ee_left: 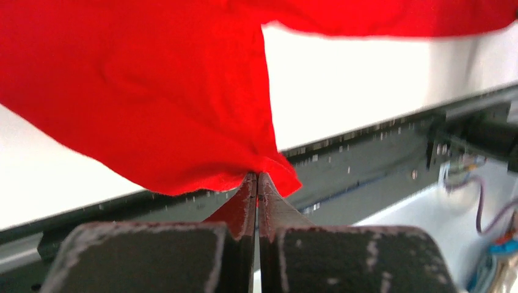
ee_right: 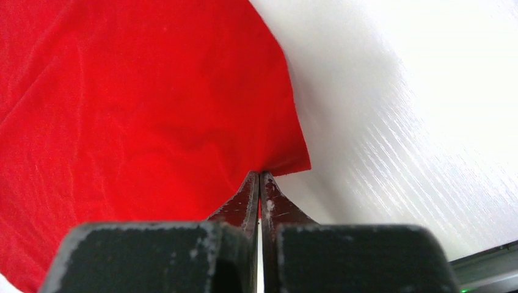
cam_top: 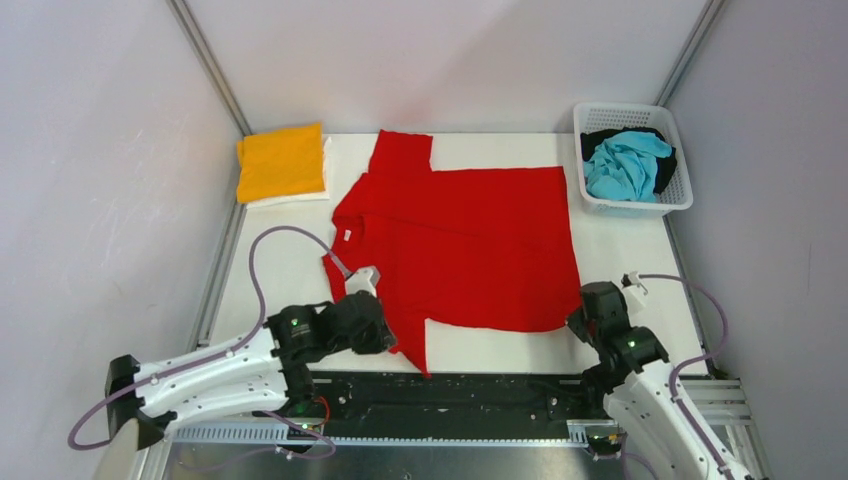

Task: Fold and stack the t-shirts
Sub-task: Fold the flattened tshirt in 1/3 of the way

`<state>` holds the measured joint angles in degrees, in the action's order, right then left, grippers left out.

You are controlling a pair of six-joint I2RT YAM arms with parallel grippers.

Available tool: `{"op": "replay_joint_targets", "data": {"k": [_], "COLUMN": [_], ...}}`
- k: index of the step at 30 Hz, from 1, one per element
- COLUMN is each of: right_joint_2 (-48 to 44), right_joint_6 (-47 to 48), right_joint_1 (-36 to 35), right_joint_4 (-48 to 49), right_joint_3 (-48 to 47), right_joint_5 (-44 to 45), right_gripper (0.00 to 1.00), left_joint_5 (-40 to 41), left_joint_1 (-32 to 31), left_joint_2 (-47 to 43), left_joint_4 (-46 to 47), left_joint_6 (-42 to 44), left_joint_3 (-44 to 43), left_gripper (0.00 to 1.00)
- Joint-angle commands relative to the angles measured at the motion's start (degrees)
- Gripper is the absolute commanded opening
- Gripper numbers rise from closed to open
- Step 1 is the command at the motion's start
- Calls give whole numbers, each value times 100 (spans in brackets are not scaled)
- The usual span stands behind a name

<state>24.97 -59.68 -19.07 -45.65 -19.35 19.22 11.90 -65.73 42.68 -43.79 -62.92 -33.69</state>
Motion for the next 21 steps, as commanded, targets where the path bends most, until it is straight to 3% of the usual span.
{"op": "replay_joint_targets", "data": {"k": [1, 14, 21], "right_joint_2": [624, 2433, 3181], "right_joint_6": [468, 1194, 1459], "right_joint_1": [2, 688, 970], "right_joint_4": [749, 1898, 2136], "right_joint_3": [-517, -1638, -2109], "right_joint_5": [76, -54, -299], "right_gripper": [0, 0, 0], "left_joint_5": [78, -137, 113], "left_joint_1": [709, 2712, 3243], "left_joint_2": [459, 988, 1509], "left_joint_4": [718, 1750, 1829], "left_joint_6": [882, 2188, 2959], "left_joint_3": [-362, -1238, -1950], "left_gripper": [0, 0, 0]}}
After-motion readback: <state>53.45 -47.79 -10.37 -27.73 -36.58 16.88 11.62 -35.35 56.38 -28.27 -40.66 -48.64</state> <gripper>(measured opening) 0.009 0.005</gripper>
